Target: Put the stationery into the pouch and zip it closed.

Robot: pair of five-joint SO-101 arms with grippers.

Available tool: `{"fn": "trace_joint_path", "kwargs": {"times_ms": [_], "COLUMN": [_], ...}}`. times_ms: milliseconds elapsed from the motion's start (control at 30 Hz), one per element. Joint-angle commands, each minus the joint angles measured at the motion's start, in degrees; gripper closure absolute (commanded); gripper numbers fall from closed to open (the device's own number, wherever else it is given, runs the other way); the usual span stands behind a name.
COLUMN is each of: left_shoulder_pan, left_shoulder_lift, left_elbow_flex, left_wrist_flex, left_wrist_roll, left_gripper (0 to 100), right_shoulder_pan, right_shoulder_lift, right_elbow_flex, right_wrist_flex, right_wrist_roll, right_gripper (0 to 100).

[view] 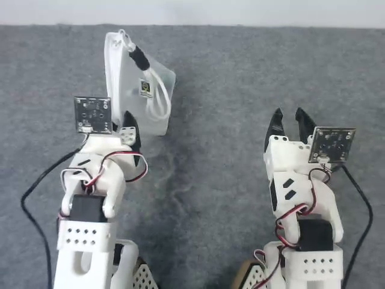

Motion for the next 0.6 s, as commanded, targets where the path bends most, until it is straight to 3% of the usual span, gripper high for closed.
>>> {"fn": "trace_joint_path", "kwargs": {"times_ms": [0,100,267,567], "left_shoulder_pan": [4.0,6.0,7.5,7.6], "left_shoulder_lift": [-1.0,-1.0,-1.1,-1.1], "left_elbow_flex": [-1.7,-1.5,-5.8,-17.6], "left_wrist_flex": [-2.1,-0.8,7.6,19.1], "left_wrist_roll": [-0.2,-1.0,5.3,11.0], "left_gripper": [97,87,70,69], "right_shoulder_pan": [-0.4,-0.3,-0.3,-0.3], "right_shoulder_lift": [-1.5,-1.5,-1.5,-1.5], "right_elbow_flex": [-2.2,-2.2,-2.1,-2.1], "right_wrist_flex": [0.2,0.2,0.2,0.2], "right_wrist_roll": [0.5,0.5,0.5,0.7], "right_gripper": [86.8,86.8,86.8,87.2]}}
